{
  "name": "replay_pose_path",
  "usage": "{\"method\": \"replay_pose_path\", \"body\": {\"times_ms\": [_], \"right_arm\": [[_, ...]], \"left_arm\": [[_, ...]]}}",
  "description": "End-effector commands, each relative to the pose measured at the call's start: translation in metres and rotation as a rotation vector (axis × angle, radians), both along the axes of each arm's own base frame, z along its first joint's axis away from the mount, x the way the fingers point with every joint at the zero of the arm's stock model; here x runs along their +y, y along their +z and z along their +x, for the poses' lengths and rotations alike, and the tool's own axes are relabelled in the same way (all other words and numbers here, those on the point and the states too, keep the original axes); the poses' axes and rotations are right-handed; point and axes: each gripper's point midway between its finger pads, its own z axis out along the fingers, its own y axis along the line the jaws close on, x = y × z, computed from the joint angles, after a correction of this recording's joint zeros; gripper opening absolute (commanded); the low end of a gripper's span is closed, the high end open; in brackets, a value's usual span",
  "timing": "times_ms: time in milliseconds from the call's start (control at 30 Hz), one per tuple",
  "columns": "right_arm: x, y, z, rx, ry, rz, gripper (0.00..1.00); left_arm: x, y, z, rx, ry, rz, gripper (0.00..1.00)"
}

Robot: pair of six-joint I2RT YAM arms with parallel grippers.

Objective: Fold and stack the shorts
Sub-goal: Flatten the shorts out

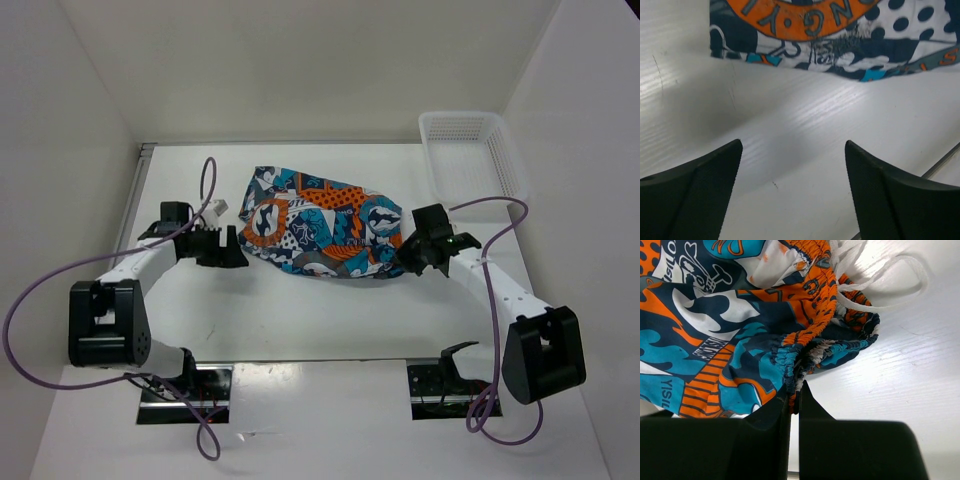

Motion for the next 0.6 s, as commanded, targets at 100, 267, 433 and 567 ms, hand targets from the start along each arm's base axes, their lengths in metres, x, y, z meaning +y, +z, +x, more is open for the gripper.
{"method": "replay_pose_path", "body": {"times_ms": [100,267,433,567], "right_arm": [[0.003,0.012,0.012,-0.05,0.018,0.007,0.0],[0.001,0.014,0.011,-0.063,0.012,0.001,0.0],[-0.002,0.012,0.007,-0.057,0.007,-0.008,0.0],[-0.002,0.009,0.006,-0.056,0.007,-0.008,0.0]], "left_arm": [[-0.003,0.023,0.065,-0.204,-0.027,0.004,0.94],[0.001,-0.001,0.068,-0.154,-0.009,0.039,0.94],[0.002,-0.009,0.06,-0.174,-0.001,0.051,0.9],[-0.005,-0.019,0.058,-0.163,-0.019,0.066,0.89]]}}
